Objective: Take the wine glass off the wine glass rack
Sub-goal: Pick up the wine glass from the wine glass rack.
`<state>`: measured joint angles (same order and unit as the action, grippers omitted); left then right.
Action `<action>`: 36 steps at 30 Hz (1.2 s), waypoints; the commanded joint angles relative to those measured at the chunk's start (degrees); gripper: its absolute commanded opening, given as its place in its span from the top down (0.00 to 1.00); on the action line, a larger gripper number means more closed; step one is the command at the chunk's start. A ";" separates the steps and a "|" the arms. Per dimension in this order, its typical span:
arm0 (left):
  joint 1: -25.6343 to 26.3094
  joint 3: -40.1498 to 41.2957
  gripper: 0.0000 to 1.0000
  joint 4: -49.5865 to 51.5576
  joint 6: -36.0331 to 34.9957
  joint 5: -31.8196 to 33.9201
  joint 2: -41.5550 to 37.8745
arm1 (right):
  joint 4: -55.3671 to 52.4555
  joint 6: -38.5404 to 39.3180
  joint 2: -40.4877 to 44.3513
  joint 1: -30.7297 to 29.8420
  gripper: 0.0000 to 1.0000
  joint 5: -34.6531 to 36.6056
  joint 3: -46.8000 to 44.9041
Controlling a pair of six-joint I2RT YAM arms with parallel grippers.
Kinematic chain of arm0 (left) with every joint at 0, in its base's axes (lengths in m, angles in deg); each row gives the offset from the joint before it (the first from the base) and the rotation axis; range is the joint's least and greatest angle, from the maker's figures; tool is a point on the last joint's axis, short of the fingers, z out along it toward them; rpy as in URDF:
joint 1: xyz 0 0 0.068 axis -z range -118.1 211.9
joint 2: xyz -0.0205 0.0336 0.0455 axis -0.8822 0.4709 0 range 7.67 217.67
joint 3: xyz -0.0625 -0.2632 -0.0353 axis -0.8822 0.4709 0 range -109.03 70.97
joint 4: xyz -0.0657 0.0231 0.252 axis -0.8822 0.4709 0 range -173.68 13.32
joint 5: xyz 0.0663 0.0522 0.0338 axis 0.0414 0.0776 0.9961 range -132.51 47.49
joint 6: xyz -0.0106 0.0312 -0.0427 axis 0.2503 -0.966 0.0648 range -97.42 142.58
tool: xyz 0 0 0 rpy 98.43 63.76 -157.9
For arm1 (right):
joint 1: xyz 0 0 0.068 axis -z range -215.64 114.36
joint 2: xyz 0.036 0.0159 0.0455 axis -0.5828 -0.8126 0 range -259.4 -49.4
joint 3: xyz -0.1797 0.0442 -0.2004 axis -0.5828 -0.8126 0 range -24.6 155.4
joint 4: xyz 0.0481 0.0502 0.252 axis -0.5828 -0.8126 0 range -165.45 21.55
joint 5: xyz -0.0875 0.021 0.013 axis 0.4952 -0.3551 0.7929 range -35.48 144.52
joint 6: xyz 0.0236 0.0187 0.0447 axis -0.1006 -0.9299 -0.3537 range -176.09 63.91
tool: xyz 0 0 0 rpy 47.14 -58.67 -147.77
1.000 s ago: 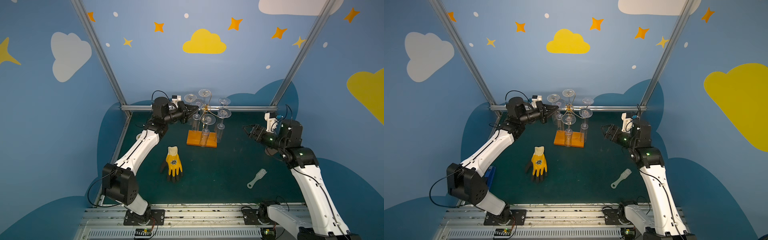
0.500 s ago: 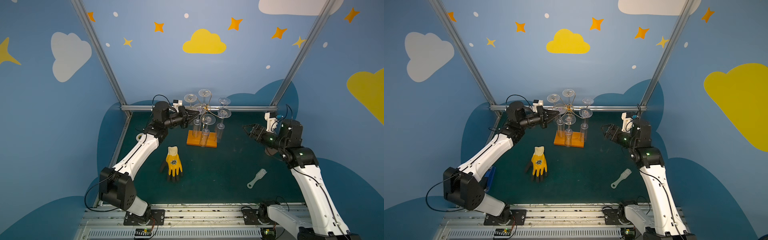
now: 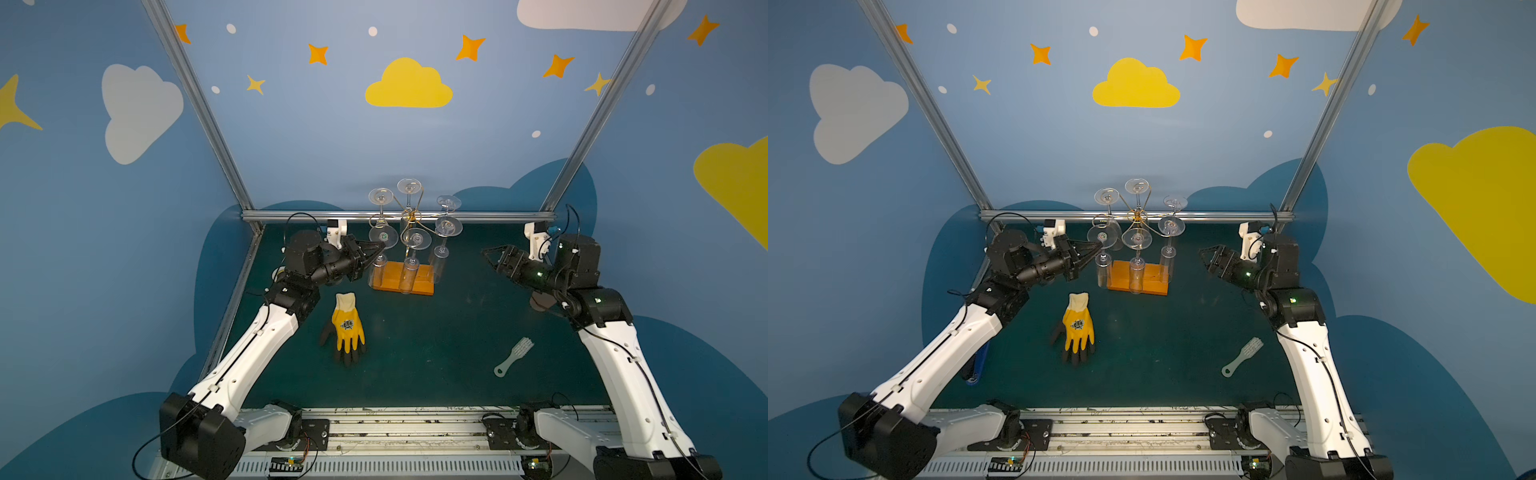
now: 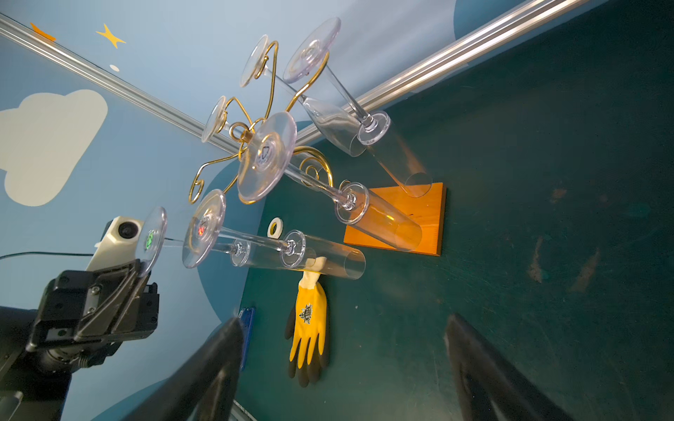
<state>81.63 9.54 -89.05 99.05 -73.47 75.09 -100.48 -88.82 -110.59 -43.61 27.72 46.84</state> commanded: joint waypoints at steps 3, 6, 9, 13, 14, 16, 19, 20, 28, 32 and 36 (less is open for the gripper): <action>-0.44 0.14 0.97 9.52 -10.35 6.88 -8.03 | 0.43 -0.35 -0.08 -0.12 0.15 -1.58 2.23; -0.95 -3.72 0.97 20.04 -18.18 10.16 -11.00 | 0.26 -0.14 -0.37 -0.14 0.16 -1.37 3.30; -1.22 -7.29 0.97 27.27 -22.92 12.98 -12.91 | 0.28 0.41 -1.70 -0.30 0.17 -1.57 5.71; -1.28 -10.93 0.97 31.90 -27.17 14.23 -14.28 | 6.73 -3.12 -3.00 -0.72 0.18 -4.68 5.64; -1.30 -12.02 0.97 32.97 -28.45 14.40 -14.25 | 8.04 -3.58 -3.46 -0.82 0.18 -5.51 5.92; -1.28 -14.03 0.97 34.75 -30.63 14.65 -14.16 | 9.13 -3.54 -4.32 -1.10 0.18 -6.38 6.99; -1.07 -16.30 0.97 35.75 -32.38 14.36 -13.57 | 11.23 -3.42 -4.64 -1.36 0.17 -7.25 7.35; -0.99 -16.68 0.97 35.24 -32.81 14.35 -13.54 | 12.62 -3.88 -4.55 -1.36 0.17 -7.61 7.04; -0.04 -25.17 0.97 38.49 -44.22 14.12 -10.10 | 16.92 -5.19 -6.96 -2.80 0.17 -10.99 8.72; -0.07 -25.95 0.97 35.54 -50.08 12.99 -9.44 | 14.47 -4.30 -9.38 -3.37 0.17 -14.24 13.76; -0.02 -25.57 0.97 31.50 -55.84 11.71 -8.71 | 9.77 -2.68 -11.68 -3.72 0.17 -17.32 20.39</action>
<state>81.48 -15.38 -52.62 50.83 -60.16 65.93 -88.62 -92.93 -122.11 -46.96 14.34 63.01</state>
